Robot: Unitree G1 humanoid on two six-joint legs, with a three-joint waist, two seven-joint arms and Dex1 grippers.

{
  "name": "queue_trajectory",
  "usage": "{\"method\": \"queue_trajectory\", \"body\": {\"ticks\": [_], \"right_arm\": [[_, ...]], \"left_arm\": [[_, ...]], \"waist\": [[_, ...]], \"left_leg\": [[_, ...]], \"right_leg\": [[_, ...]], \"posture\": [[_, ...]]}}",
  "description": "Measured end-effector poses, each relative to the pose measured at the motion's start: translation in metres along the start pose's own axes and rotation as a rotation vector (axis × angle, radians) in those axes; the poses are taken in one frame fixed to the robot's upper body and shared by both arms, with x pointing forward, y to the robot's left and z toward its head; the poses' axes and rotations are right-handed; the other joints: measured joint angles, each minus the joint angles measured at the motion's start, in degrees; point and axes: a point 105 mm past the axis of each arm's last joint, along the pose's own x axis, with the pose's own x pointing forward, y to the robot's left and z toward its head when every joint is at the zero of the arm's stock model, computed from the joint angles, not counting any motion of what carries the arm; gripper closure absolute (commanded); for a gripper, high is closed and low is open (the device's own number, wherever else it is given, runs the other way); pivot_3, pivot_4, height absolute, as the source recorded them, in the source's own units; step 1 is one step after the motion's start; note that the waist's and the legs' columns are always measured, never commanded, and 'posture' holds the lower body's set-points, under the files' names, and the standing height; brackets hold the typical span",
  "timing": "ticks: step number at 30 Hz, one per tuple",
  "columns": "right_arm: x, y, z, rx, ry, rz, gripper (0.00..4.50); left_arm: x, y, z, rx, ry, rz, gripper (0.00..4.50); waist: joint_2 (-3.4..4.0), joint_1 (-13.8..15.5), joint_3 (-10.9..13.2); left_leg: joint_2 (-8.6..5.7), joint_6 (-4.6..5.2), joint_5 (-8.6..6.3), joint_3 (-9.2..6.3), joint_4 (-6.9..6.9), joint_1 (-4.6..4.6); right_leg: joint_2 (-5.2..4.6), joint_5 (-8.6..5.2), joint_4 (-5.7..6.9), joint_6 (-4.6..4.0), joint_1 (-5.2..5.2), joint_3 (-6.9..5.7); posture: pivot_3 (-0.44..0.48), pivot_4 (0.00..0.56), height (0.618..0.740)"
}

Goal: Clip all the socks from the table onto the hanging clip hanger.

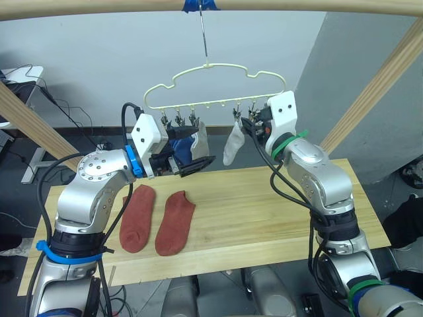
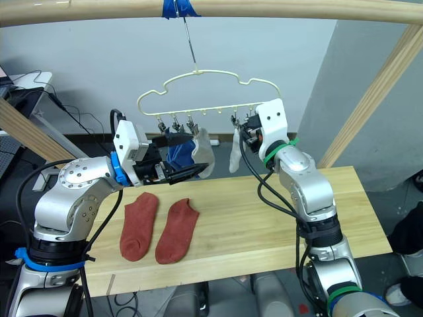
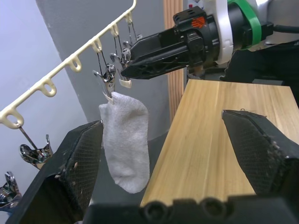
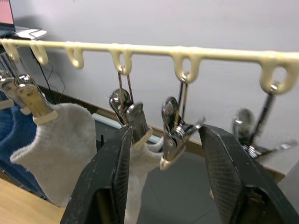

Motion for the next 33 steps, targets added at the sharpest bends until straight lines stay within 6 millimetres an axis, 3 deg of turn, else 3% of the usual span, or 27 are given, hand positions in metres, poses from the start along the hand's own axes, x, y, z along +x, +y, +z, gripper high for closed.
{"method": "queue_trajectory", "body": {"ticks": [12, 22, 33], "right_arm": [[0.011, 0.001, -0.002, 0.001, -0.014, 0.000, 2.15], [0.009, -0.002, -0.001, -0.016, -0.016, -0.046, 2.15], [0.010, 0.005, 0.001, 0.140, -0.015, -0.216, 2.15]], "left_arm": [[0.004, -0.003, -0.002, 0.012, 0.004, -0.013, 0.00], [0.006, -0.003, -0.003, 0.012, -0.001, -0.007, 0.00], [0.007, -0.004, -0.005, 0.015, 0.006, -0.009, 0.00]], "waist": [[0.00, 0.0, 0.0], [0.00, 0.0, 0.0], [0.00, 0.0, 0.0]], "left_leg": [[0.00, 0.00, 0.00, 0.00, 0.00, 0.00], [0.00, 0.00, 0.00, 0.00, 0.00, 0.00], [0.01, 0.00, 0.00, -0.02, 0.01, 0.00]], "right_leg": [[0.00, 0.02, 0.01, -0.04, 0.00, 0.00], [0.00, 0.03, 0.02, -0.04, 0.00, 0.00], [0.00, 0.04, 0.04, -0.07, -0.01, -0.01]], "posture": [[-0.192, 0.246, 0.740], [-0.200, 0.246, 0.740], [-0.203, 0.243, 0.740]]}}
